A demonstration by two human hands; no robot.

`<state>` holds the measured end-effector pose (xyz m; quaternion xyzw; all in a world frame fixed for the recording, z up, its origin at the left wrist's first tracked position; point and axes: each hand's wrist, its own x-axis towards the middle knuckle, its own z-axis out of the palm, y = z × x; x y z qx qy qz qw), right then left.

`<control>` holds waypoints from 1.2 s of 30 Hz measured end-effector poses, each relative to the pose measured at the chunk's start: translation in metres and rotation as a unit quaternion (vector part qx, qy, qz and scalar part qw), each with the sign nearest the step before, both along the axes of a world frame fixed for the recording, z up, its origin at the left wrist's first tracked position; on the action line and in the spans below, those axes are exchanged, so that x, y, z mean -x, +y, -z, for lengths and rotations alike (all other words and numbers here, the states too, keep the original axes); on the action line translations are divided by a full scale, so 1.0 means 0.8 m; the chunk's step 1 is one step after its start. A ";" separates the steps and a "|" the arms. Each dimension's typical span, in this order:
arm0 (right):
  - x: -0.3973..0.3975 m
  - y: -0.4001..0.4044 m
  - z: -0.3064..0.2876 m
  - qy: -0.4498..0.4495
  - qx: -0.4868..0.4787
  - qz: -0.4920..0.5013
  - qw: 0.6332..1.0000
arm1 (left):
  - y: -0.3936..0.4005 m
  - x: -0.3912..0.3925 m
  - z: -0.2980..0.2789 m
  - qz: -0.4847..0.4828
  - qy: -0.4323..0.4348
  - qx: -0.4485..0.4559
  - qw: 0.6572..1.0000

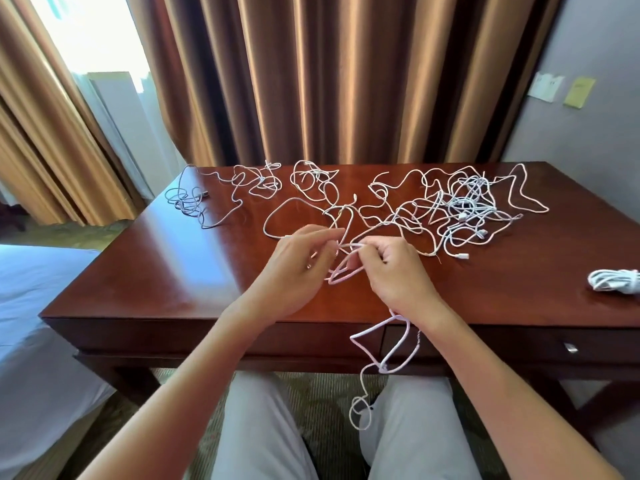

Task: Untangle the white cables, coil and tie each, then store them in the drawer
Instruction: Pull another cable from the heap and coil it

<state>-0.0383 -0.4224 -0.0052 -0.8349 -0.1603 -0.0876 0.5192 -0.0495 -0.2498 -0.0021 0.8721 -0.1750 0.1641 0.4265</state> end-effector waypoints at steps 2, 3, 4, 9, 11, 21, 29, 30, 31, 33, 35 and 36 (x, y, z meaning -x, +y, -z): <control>-0.001 0.003 -0.004 -0.003 0.053 -0.016 0.998 | -0.001 -0.003 -0.004 0.065 -0.006 -0.114 0.991; -0.001 0.005 -0.006 0.017 0.040 -0.031 0.999 | -0.005 -0.002 -0.006 0.091 0.011 -0.135 0.987; -0.002 0.006 -0.007 0.050 0.001 -0.049 0.998 | -0.007 0.000 -0.007 0.109 0.023 -0.142 0.984; -0.001 0.001 -0.011 0.168 -0.183 -0.109 0.963 | -0.007 -0.001 0.010 0.109 0.019 -0.081 0.991; -0.001 0.000 -0.008 0.153 -0.226 -0.120 0.954 | -0.009 -0.004 0.014 0.098 0.038 -0.018 0.994; 0.008 0.018 0.008 0.106 -0.401 0.019 0.910 | -0.019 -0.010 0.017 0.026 0.029 0.049 0.998; 0.003 0.053 0.026 0.161 -0.361 0.053 0.917 | -0.056 0.002 0.028 -0.001 0.013 0.057 0.998; 0.002 0.052 0.026 0.144 -0.360 0.050 0.921 | -0.055 0.002 0.029 -0.024 0.000 0.010 1.000; 0.000 0.050 0.026 0.126 -0.351 0.051 0.927 | -0.052 0.003 0.030 -0.051 -0.019 -0.047 0.997; -0.002 0.046 0.027 0.104 -0.311 0.039 0.944 | -0.045 0.007 0.028 -0.101 -0.061 -0.156 0.981; -0.001 0.038 0.028 0.107 -0.266 0.021 0.958 | -0.035 0.010 0.025 -0.134 -0.103 -0.245 0.955; -0.001 0.033 0.027 0.113 -0.248 0.016 0.962 | -0.028 0.010 0.025 -0.137 -0.117 -0.274 0.945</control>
